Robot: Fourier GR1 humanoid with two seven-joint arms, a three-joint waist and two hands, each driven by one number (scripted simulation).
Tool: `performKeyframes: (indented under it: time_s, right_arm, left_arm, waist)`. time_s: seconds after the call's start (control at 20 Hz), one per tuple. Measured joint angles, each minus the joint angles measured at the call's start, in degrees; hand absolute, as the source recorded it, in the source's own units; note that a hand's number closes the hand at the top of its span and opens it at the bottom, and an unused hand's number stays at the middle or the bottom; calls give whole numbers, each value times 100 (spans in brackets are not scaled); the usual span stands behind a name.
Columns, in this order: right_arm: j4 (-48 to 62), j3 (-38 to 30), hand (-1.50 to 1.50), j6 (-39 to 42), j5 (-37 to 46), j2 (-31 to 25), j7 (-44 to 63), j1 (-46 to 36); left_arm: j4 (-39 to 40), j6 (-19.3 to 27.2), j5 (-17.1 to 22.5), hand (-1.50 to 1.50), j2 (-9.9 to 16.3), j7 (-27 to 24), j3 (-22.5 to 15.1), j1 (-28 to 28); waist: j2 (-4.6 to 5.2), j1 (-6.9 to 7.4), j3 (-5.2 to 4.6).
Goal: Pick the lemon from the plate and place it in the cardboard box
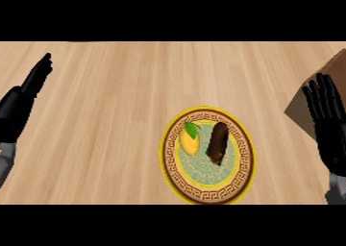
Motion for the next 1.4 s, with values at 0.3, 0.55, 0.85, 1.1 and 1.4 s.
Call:
performKeyframes:
  time_s: [0.3, 0.55, 0.85, 1.1, 1.4]
  right_arm:
    - [-842, -68, -150, 76, 157, -434, 644, -984]
    - [-699, 201, -150, 446, 1033, -1178, 894, -1353]
    - [-469, 738, -150, 841, 2055, -1421, 165, -1511]
    - [-728, 1234, -150, 1241, 2849, -1696, 434, -1748]
    - [-1091, 2090, -150, 2331, 3489, -1968, 1720, -2424]
  left_arm:
    - [-182, -207, 44, 0, -299, -57, -189, -2]
    - [-128, -453, 191, 0, -675, -165, -422, 108]
    - [-196, -636, 243, 0, -777, -184, -418, 213]
    - [-309, -647, 200, 0, -849, -9, -393, 183]
    - [-308, -693, 172, 0, -898, 50, -367, 123]
  waist:
    - [70, 29, -88]
    - [102, 43, -113]
    - [116, 79, -104]
    - [103, 59, -106]
    - [94, 92, -118]
